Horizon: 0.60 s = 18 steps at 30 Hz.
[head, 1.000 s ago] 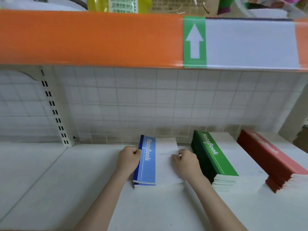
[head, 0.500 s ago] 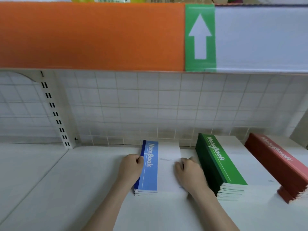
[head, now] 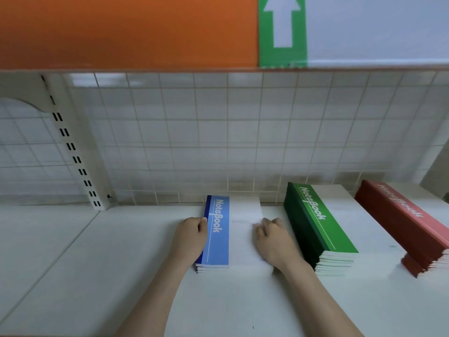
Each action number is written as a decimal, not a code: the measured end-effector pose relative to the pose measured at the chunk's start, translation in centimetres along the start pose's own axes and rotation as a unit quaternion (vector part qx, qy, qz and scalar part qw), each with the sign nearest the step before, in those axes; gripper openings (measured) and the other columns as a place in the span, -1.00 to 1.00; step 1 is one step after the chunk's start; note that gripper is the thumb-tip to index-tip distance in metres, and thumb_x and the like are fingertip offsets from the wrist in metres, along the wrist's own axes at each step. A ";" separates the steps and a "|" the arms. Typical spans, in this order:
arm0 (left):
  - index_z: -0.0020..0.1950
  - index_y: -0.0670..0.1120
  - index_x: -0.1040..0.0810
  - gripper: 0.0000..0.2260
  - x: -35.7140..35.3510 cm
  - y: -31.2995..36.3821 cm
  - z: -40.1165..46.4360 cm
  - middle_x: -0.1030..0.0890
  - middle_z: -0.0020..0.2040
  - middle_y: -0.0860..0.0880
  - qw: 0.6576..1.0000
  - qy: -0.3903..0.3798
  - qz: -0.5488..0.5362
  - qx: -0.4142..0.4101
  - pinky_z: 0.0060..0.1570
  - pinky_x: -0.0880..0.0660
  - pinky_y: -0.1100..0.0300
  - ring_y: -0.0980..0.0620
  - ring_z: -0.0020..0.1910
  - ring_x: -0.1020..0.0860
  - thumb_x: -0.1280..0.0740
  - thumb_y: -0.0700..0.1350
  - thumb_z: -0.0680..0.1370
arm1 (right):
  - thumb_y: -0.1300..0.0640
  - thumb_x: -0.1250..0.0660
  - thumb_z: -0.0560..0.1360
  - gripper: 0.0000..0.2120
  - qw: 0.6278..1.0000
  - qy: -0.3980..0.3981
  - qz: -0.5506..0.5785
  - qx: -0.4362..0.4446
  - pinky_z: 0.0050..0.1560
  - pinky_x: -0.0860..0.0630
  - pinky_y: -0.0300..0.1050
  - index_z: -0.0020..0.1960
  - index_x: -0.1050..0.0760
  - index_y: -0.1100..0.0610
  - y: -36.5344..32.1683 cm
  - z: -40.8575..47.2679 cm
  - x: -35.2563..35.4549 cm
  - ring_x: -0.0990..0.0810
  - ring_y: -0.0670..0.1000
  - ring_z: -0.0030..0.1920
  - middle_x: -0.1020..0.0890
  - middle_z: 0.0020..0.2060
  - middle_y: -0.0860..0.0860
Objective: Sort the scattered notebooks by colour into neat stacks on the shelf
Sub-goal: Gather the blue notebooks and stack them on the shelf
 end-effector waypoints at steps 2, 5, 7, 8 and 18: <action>-0.39 -0.10 -0.13 -0.60 0.0 0.0 0.0 -0.19 -0.50 -0.01 1.000 -0.002 0.002 0.002 -0.50 -0.06 0.23 0.06 -0.49 -0.14 -0.10 -0.14 0.64 | 0.02 -0.02 0.63 -0.66 1.000 -0.006 -0.004 -0.004 0.05 -0.52 0.06 0.07 -0.43 0.25 0.0 -0.1 -0.1 -0.58 0.20 -0.09 -0.37 0.13 0.12; -0.38 -0.10 -0.13 -0.61 0.0 0.0 0.0 -0.20 -0.48 -0.03 1.000 -0.004 0.000 0.001 -0.48 -0.08 0.23 0.05 -0.47 -0.15 -0.11 -0.14 0.64 | 0.02 -0.02 0.63 -0.67 1.000 -0.008 -0.005 -0.008 0.05 -0.52 0.08 0.08 -0.42 0.25 -0.1 -0.1 0.0 -0.58 0.20 -0.07 -0.37 0.14 0.12; -0.38 -0.10 -0.13 -0.61 0.0 -0.1 -0.1 -0.21 -0.47 -0.04 1.000 -0.014 -0.010 0.004 -0.47 -0.08 0.25 0.04 -0.46 -0.17 -0.10 -0.12 0.65 | 0.02 -0.03 0.63 -0.67 1.000 -0.008 -0.008 -0.012 0.05 -0.52 0.08 0.09 -0.42 0.25 -0.1 -0.1 0.0 -0.58 0.20 -0.06 -0.37 0.15 0.12; -0.37 -0.10 -0.13 -0.61 0.0 -0.2 -0.1 -0.23 -0.46 -0.06 1.000 -0.021 -0.017 0.006 -0.44 -0.10 0.23 0.03 -0.45 -0.18 -0.09 -0.10 0.65 | 0.01 -0.03 0.63 -0.66 1.000 -0.009 -0.008 -0.013 0.05 -0.52 0.08 0.09 -0.42 0.25 -0.1 -0.1 0.0 -0.58 0.21 -0.06 -0.37 0.15 0.13; -0.33 -0.14 -0.21 -0.62 0.1 0.0 -0.1 -0.33 -0.35 -0.17 0.999 -0.047 -0.014 0.005 -0.35 -0.18 0.14 -0.03 -0.36 -0.29 -0.05 -0.04 0.66 | 0.01 -0.02 0.63 -0.68 1.000 -0.015 -0.023 -0.009 0.04 -0.52 0.08 0.09 -0.40 0.24 0.0 -0.1 -0.1 -0.59 0.19 -0.09 -0.36 0.14 0.11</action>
Point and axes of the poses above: each hand's wrist, its own z-axis towards the middle knuckle, its own x-axis out of the back of the hand, y = z × x, the point moved 4 cm from there along z, towards the middle knuckle
